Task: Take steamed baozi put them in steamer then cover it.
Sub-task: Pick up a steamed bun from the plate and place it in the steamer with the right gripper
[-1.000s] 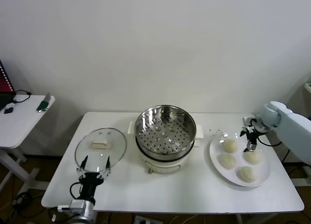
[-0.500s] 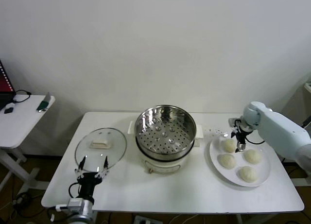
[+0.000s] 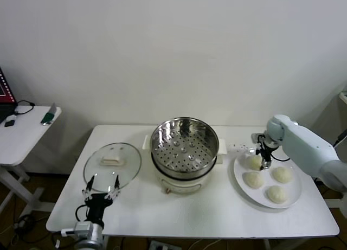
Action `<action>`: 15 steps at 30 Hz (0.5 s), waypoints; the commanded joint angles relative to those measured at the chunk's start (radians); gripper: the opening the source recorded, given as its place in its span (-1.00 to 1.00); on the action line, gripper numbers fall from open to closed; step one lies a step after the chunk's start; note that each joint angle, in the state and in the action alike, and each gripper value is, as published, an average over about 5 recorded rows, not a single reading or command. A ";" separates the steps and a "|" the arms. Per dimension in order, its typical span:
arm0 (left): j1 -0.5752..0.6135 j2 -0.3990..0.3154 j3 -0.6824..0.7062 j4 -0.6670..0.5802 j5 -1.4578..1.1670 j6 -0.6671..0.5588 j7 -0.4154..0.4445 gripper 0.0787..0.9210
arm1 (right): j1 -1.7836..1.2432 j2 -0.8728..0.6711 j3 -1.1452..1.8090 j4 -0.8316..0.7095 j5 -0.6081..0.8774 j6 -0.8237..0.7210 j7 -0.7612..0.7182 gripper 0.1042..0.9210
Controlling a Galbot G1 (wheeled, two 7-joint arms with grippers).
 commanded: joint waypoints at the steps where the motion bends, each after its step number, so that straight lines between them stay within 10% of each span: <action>1: 0.005 0.000 -0.001 0.001 -0.003 0.000 -0.001 0.77 | 0.002 0.005 0.005 -0.008 -0.007 0.008 -0.001 0.42; 15: 0.032 -0.001 -0.017 -0.015 -0.006 -0.001 -0.003 0.77 | 0.388 -0.046 -0.315 0.156 0.085 0.254 -0.076 0.41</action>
